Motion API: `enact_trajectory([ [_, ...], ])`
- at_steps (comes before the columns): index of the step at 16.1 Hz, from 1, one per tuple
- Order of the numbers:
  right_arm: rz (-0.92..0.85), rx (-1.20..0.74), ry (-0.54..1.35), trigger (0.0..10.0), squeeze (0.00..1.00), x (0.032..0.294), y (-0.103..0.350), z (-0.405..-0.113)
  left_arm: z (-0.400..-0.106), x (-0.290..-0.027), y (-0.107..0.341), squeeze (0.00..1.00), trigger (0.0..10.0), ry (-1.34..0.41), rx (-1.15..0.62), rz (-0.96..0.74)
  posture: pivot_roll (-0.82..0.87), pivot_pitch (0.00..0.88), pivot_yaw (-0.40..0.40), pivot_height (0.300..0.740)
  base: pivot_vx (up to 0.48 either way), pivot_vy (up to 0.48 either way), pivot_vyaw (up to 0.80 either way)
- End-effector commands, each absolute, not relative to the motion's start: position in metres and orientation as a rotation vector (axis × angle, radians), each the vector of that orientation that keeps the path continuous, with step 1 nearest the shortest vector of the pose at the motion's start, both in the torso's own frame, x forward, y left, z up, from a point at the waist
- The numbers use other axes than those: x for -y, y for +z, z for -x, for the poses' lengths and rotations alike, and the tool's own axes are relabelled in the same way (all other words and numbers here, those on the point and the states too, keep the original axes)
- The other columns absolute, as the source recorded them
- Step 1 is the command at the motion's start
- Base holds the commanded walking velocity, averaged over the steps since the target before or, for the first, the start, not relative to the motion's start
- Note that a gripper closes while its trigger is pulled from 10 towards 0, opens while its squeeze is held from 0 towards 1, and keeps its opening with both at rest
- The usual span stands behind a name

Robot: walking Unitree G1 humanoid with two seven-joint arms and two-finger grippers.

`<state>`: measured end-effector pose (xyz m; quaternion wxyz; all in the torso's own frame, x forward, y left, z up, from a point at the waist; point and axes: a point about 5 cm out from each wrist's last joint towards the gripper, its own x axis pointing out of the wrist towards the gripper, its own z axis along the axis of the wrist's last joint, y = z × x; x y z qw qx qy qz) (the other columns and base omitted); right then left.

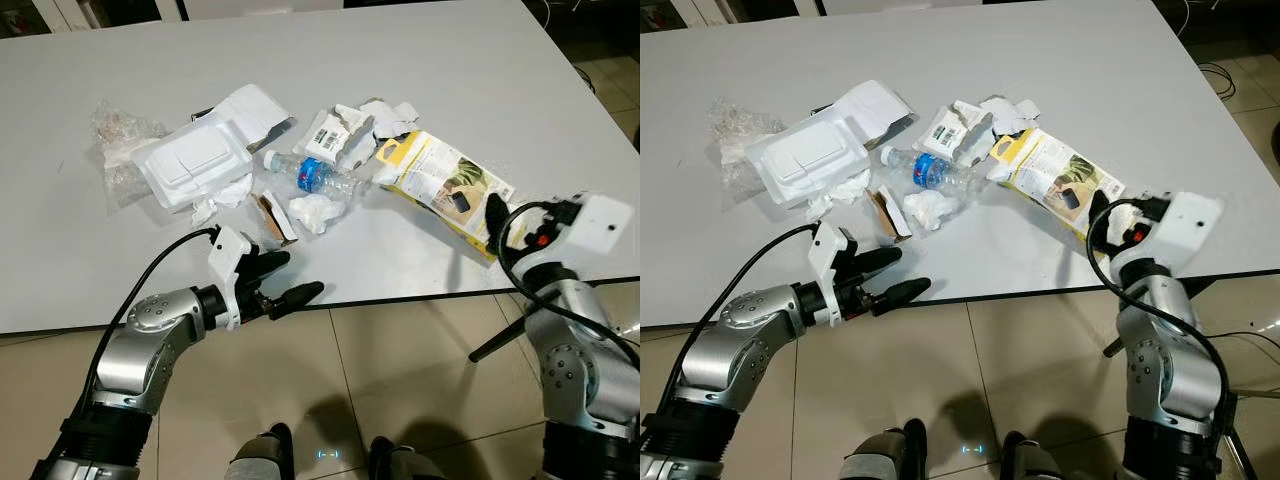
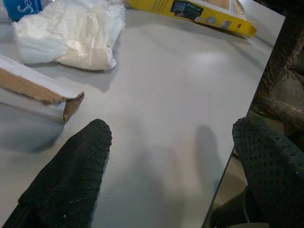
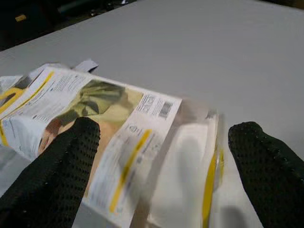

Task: Picking trash to rubbish bin

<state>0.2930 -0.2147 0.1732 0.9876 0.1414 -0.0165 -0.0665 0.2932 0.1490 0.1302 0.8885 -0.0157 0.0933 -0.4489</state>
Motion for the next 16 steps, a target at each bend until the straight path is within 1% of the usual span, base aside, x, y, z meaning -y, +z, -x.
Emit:
enact_trajectory([
  [1,-0.301,0.029,-0.123,10.0,0.00,0.215,0.172,-0.294,-0.289,-0.151,0.128,0.00,10.0,-0.946,-0.209,0.025,0.20,0.246,0.034,0.740,0.000,0.000,0.00],
  [3,-0.313,0.025,-0.108,10.0,0.00,0.212,0.172,-0.296,-0.287,-0.151,0.127,0.00,10.0,-0.946,-0.212,0.024,0.20,0.246,0.034,0.740,0.000,0.000,0.00],
  [8,-0.347,-0.018,-0.036,10.0,0.00,0.196,0.162,-0.303,-0.285,-0.151,0.124,0.00,10.0,-0.945,-0.224,0.019,0.21,0.248,0.031,0.740,0.000,0.000,0.00],
  [15,-0.419,-0.048,-0.012,10.0,0.00,0.188,0.151,-0.311,-0.282,-0.152,0.122,0.00,10.0,-0.945,-0.238,0.014,0.21,0.255,0.032,0.740,0.000,0.000,0.00],
  [16,-0.441,-0.040,-0.004,5.0,0.00,0.186,0.150,-0.312,-0.283,-0.153,0.119,0.00,10.0,-0.943,-0.243,0.014,0.21,0.255,0.033,0.740,0.000,0.000,0.00],
])
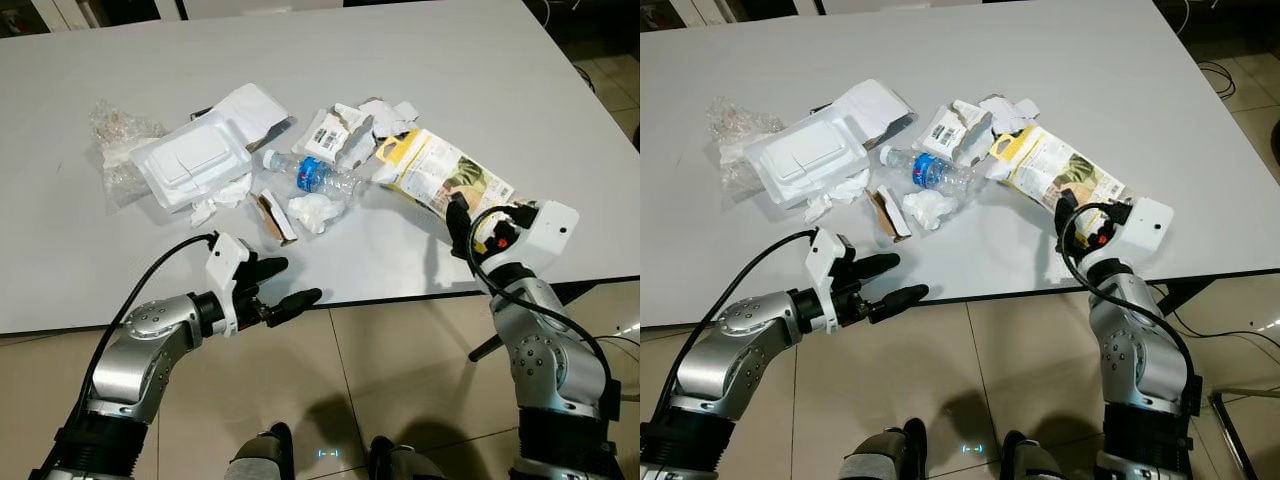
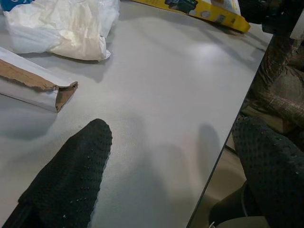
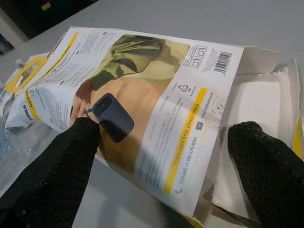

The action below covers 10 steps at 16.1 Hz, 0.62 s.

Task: Picking trash to rubbish bin

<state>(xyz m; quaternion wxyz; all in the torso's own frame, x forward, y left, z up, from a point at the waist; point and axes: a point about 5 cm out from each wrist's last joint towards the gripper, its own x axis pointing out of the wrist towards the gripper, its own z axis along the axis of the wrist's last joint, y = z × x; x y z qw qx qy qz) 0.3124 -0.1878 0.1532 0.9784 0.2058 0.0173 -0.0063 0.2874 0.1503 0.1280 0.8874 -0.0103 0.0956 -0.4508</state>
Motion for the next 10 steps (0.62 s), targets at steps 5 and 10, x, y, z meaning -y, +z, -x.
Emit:
enact_trajectory([
  [5,-0.475,0.011,0.025,0.0,0.00,0.181,0.150,-0.318,-0.279,-0.160,0.112,0.00,10.0,-0.940,-0.263,0.011,0.22,0.263,0.037,0.740,0.000,0.000,0.00],
  [10,-0.499,0.036,0.039,0.0,0.00,0.174,0.151,-0.326,-0.276,-0.161,0.108,0.00,10.0,-0.943,-0.269,0.004,0.22,0.263,0.037,0.740,0.000,0.000,0.00],
])
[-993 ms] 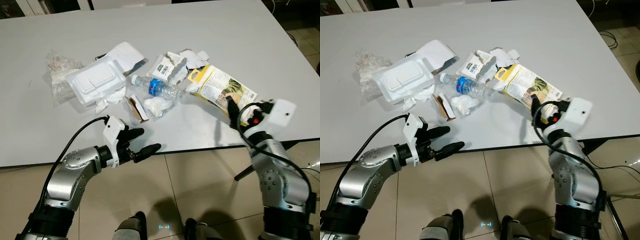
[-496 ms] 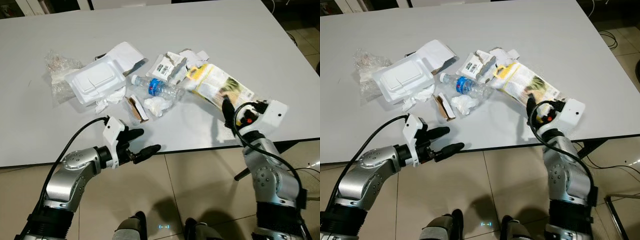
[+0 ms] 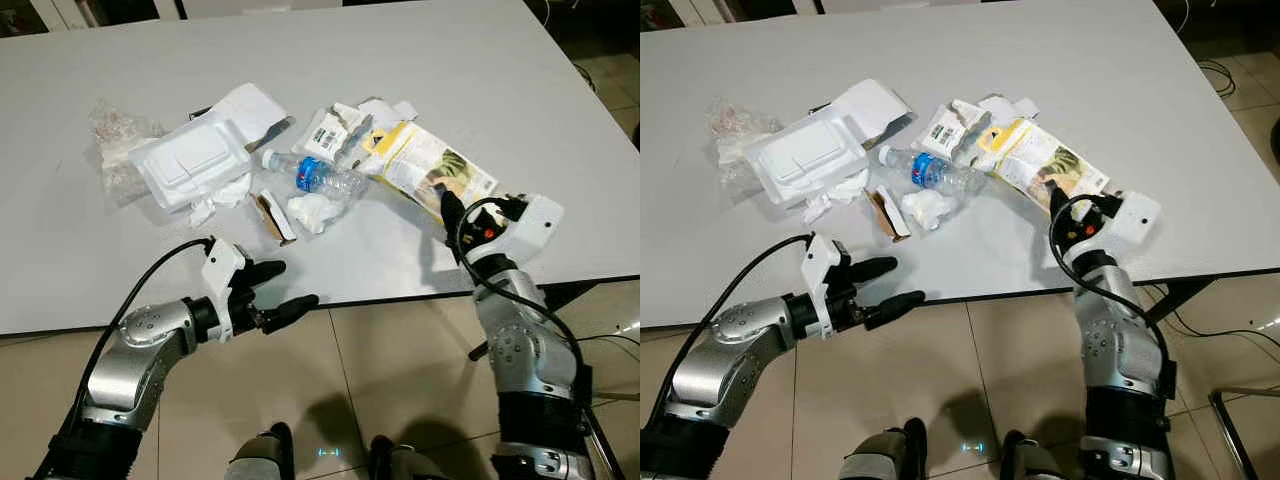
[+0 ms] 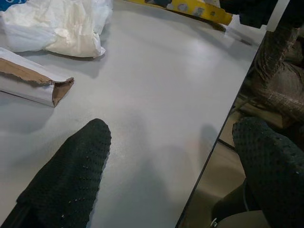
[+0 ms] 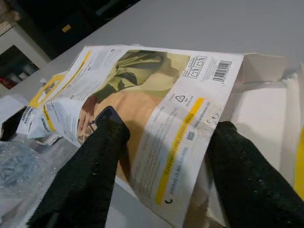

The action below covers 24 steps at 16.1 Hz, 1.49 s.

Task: Picking trash to rubbish bin

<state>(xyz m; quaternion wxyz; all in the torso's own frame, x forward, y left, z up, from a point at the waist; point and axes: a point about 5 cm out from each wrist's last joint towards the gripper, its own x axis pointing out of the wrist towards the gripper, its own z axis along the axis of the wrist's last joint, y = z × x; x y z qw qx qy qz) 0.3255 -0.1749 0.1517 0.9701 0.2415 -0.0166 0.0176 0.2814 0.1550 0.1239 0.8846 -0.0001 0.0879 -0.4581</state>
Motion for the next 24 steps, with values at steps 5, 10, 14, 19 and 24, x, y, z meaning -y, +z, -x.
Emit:
enact_trajectory([
  [5,-0.502,0.044,0.040,0.0,0.00,0.173,0.148,-0.327,-0.277,-0.157,0.114,0.00,10.0,-0.949,-0.261,-0.001,0.22,0.264,0.039,0.740,0.000,0.000,0.00],
  [10,-0.506,0.065,0.032,0.0,0.00,0.175,0.150,-0.328,-0.284,-0.159,0.116,0.00,10.0,-0.943,-0.262,-0.007,0.22,0.263,0.039,0.740,0.000,0.000,0.00],
  [14,-0.499,0.087,0.031,0.0,0.00,0.176,0.155,-0.329,-0.282,-0.158,0.111,0.00,10.0,-0.944,-0.265,-0.002,0.22,0.256,0.038,0.740,0.000,0.000,0.00],
  [19,-0.453,0.178,0.034,0.0,0.00,0.174,0.176,-0.327,-0.286,-0.156,0.110,0.00,10.0,-0.941,-0.255,0.000,0.22,0.240,0.036,0.740,0.000,0.000,0.00],
  [24,-0.399,0.238,0.034,0.0,0.00,0.175,0.191,-0.320,-0.287,-0.148,0.112,0.00,10.0,-0.943,-0.236,0.005,0.21,0.217,0.030,0.740,0.000,0.000,0.00],
])
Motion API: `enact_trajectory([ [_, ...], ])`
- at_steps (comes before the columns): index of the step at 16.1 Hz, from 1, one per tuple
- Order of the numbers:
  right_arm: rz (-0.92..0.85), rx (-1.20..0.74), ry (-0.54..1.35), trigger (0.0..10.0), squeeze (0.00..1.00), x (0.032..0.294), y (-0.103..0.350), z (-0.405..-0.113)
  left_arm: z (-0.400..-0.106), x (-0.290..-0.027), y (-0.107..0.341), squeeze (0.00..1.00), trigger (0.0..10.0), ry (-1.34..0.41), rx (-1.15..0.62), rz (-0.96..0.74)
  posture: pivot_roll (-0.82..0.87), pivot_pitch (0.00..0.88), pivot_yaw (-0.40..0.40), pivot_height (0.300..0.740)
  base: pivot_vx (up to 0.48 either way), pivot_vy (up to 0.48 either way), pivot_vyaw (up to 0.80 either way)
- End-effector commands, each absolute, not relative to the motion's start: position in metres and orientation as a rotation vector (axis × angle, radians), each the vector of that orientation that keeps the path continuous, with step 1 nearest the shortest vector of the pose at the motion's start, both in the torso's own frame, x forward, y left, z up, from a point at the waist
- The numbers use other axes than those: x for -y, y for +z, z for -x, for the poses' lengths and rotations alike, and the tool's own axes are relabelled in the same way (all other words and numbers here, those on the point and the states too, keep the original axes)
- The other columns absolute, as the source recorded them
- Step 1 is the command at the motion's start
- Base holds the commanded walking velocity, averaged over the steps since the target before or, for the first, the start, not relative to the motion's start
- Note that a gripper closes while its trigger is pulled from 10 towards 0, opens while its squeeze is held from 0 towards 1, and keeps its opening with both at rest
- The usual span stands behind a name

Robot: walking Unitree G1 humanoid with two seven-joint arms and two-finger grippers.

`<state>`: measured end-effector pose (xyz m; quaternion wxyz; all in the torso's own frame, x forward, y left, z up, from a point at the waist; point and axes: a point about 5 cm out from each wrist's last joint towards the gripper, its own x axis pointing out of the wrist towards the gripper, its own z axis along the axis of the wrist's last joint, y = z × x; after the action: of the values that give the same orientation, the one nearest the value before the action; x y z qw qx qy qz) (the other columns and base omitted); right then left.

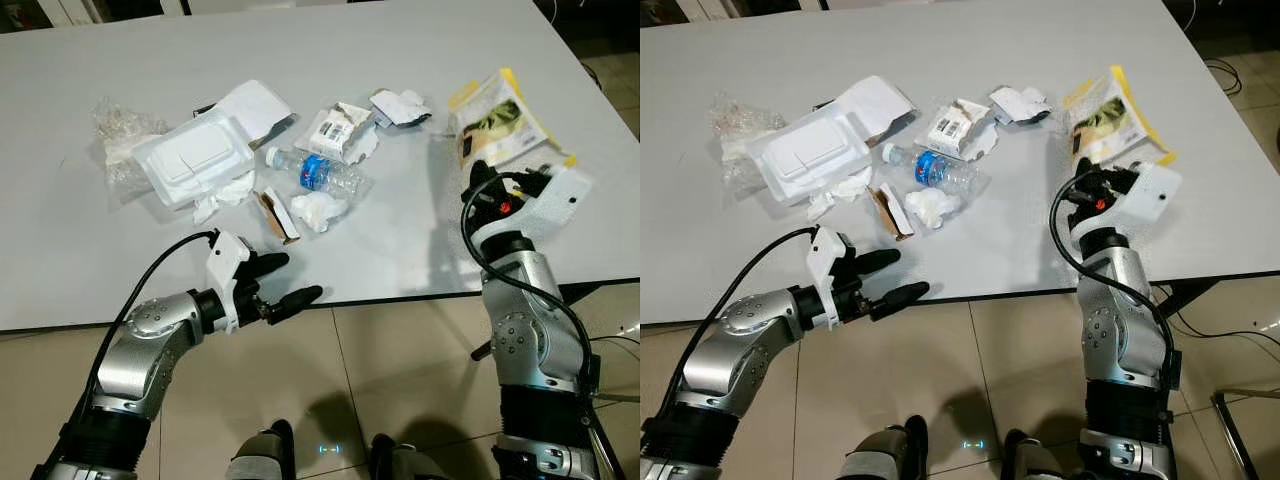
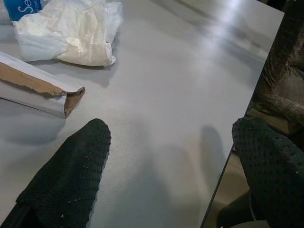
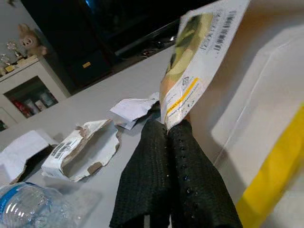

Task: Picking trash to rubbish bin

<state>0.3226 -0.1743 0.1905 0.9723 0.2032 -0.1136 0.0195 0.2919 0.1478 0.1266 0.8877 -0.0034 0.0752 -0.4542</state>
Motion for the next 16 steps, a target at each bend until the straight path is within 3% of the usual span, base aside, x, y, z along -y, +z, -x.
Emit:
enact_trajectory([
  [1,-0.367,0.251,0.033,0.0,0.00,0.175,0.194,-0.314,-0.289,-0.139,0.115,0.00,10.0,-0.950,-0.217,0.013,0.20,0.200,0.026,0.740,0.000,0.000,0.00],
  [8,-0.342,0.277,0.014,0.0,0.00,0.171,0.201,-0.294,-0.301,-0.118,0.126,0.00,10.0,-0.913,-0.133,0.049,0.16,0.158,0.007,0.740,0.000,0.000,0.00],
  [13,-0.168,0.319,-0.007,0.1,0.00,0.171,0.212,-0.267,-0.312,-0.101,0.141,0.00,10.0,-0.851,-0.001,0.038,0.13,0.128,-0.004,0.740,0.000,0.000,0.00],
  [14,-0.126,0.324,-0.025,0.9,0.00,0.172,0.213,-0.262,-0.315,-0.097,0.145,0.00,10.0,-0.823,0.034,0.032,0.12,0.123,-0.005,0.740,0.000,0.000,0.00],
  [15,-0.120,0.323,-0.033,0.9,0.00,0.173,0.213,-0.259,-0.317,-0.095,0.146,0.00,10.0,-0.813,0.053,0.020,0.11,0.121,-0.006,0.740,0.000,0.000,0.00],
  [16,-0.103,0.318,-0.042,4.0,0.00,0.173,0.213,-0.257,-0.319,-0.093,0.147,0.00,10.0,-0.793,0.065,0.029,0.10,0.118,-0.008,0.740,0.000,0.000,0.00],
])
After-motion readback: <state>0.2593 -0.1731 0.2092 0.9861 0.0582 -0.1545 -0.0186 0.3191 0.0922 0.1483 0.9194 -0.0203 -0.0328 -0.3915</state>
